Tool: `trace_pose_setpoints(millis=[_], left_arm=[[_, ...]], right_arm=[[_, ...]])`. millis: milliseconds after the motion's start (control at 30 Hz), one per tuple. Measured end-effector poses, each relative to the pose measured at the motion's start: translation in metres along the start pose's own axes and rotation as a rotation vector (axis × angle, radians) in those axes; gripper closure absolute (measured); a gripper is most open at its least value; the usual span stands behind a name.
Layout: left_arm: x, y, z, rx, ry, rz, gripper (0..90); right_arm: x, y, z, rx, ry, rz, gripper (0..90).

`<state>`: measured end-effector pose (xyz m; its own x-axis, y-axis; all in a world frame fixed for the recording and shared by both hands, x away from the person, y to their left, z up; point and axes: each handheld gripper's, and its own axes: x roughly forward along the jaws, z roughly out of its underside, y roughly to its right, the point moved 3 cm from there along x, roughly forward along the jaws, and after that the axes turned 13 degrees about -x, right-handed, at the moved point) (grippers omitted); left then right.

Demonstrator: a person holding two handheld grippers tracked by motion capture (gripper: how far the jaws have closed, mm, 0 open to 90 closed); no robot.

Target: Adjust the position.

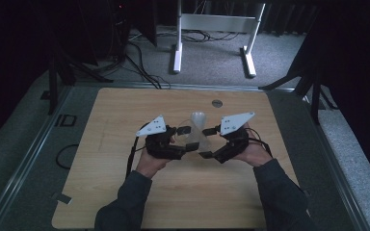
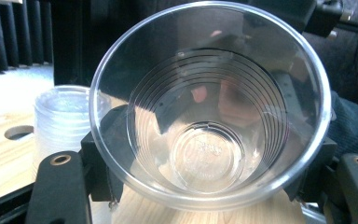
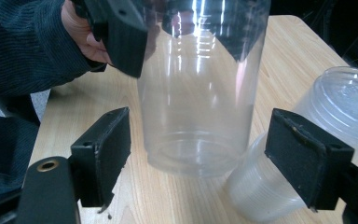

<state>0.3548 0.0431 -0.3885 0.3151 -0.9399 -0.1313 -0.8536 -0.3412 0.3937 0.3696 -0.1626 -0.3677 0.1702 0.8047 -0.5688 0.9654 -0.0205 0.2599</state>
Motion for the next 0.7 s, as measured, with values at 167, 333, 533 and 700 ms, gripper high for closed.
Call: trace_pose_setpoints(millis=[167,333,533,700], left_arm=[[0.003,0.002,0.002,0.013,-0.031,0.002,29.0],[0.006,0.004,0.004,0.034,-0.069,0.0,29.7],[0.01,0.007,0.004,0.056,-0.092,-0.013,29.7],[0.009,0.007,0.003,0.055,-0.082,-0.015,29.5]], right_arm=[[0.004,0.0,0.002,-0.003,-0.028,-0.018,23.2],[0.007,-0.001,0.003,-0.005,-0.043,-0.038,24.4],[0.012,-0.004,0.004,-0.02,-0.067,-0.06,32.3],[0.013,-0.005,0.004,-0.029,-0.062,-0.061,39.3]])
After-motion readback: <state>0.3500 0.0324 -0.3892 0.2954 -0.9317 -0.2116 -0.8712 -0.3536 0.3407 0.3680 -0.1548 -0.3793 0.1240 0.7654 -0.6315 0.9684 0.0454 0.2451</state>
